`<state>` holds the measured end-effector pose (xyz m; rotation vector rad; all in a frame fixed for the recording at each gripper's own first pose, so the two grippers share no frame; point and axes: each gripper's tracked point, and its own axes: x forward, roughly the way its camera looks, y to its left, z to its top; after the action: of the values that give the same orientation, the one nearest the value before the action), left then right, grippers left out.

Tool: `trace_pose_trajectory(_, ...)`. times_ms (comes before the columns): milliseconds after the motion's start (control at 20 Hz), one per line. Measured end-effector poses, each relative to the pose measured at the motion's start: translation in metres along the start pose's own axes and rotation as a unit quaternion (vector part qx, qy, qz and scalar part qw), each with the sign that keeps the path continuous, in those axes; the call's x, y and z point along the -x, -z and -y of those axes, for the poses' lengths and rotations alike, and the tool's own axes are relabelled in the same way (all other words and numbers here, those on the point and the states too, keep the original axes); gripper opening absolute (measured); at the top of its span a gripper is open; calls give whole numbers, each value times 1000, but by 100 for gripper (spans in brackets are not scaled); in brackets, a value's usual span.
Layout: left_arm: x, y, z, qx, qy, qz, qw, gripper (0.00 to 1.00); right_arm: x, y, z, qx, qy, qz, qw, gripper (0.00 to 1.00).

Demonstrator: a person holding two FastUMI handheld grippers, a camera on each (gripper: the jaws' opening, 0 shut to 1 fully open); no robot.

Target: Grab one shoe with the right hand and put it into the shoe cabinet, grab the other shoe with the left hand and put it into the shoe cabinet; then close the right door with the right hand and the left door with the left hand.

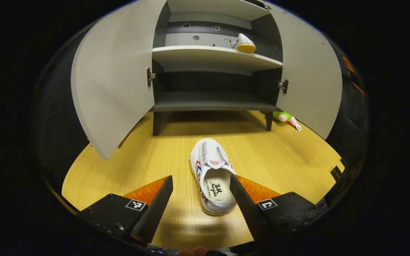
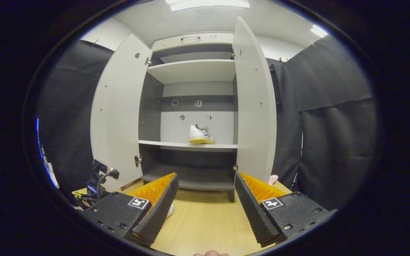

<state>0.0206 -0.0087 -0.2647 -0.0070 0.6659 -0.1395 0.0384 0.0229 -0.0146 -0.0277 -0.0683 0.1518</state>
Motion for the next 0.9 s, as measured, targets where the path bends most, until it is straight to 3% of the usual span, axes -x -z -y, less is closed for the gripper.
trace_pose_trajectory(450, -65, 12, -12, 10, -2, -43, 999, 96, -11, 7, 5, 7, 10, -15, 1000, 99)
trace_pose_trajectory(900, -99, 4, -15, 22, 7, -32, 999, 95, -27, 22, 8, 14, 20, -38, 999, 99)
